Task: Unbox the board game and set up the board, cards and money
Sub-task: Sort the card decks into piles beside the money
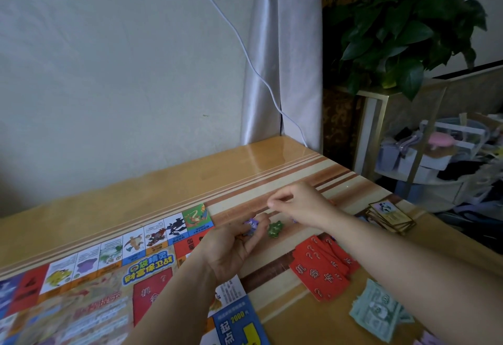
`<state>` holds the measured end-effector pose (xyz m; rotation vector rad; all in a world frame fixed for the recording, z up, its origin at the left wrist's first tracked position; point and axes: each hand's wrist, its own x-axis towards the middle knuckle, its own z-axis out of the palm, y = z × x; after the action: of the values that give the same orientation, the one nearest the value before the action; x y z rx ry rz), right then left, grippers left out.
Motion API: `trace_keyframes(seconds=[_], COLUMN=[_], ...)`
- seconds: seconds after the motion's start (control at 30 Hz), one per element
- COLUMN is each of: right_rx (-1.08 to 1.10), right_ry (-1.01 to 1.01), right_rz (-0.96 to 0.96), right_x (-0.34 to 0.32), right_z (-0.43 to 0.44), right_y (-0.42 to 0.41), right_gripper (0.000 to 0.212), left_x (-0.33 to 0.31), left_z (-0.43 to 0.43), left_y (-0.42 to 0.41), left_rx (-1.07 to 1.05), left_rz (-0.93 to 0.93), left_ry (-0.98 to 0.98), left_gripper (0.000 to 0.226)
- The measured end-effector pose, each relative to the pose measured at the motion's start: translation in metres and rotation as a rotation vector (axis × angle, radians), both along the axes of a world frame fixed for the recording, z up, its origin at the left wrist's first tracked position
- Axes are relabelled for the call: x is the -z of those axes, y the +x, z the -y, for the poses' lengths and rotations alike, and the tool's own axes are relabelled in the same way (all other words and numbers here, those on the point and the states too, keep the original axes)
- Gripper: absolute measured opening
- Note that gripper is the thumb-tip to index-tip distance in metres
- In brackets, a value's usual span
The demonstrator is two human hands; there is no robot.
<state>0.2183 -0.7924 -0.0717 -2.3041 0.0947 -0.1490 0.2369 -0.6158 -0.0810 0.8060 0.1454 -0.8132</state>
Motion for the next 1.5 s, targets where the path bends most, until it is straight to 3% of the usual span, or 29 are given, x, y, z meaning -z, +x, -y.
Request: trace_keyframes(seconds=[0.07,0.17,0.43,0.7,0.87,1.3,1.5], right_rx=[-0.108,-0.179,0.031,-0.006,0.000,-0.090,-0.165], right_ry=[0.064,-0.043,0.225,0.068,0.028,-0.094,-0.161], right_rz=[-0.081,-0.175,-0.181,-0.205,-0.165,-0.106,-0.179], right_x=[-0.014,-0.021,-0.021,-0.021,-0.017,-0.017,-0.024], right_z=[0.000,0.003,0.023,0.028,0.026,0.028,0.033], right_y=[-0.006,-0.010,-0.017,-0.016,-0.014,-0.006,-0.004], right_gripper=[0.017,0.012,0.005,0.003,0.013,0.016,0.012], left_x=[0.000,0.000,-0.004,0.000,0.003,0.000,0.001], left_z=[0.005,0.016,0.030,0.042,0.049,0.057,0.062], left_y=[-0.001,-0.006,-0.006,-0.009,-0.008,0.000,-0.003], left_rx=[0.038,0.069,0.087,0.049,0.002,0.026,0.020], left_rz=[0.038,0.073,0.030,0.086,0.091,0.068,0.014], left_ry=[0.017,0.062,-0.019,0.123,0.219,0.234,0.180], left_gripper=[0.026,0.021,0.030,0.020,0.016,0.013,0.013])
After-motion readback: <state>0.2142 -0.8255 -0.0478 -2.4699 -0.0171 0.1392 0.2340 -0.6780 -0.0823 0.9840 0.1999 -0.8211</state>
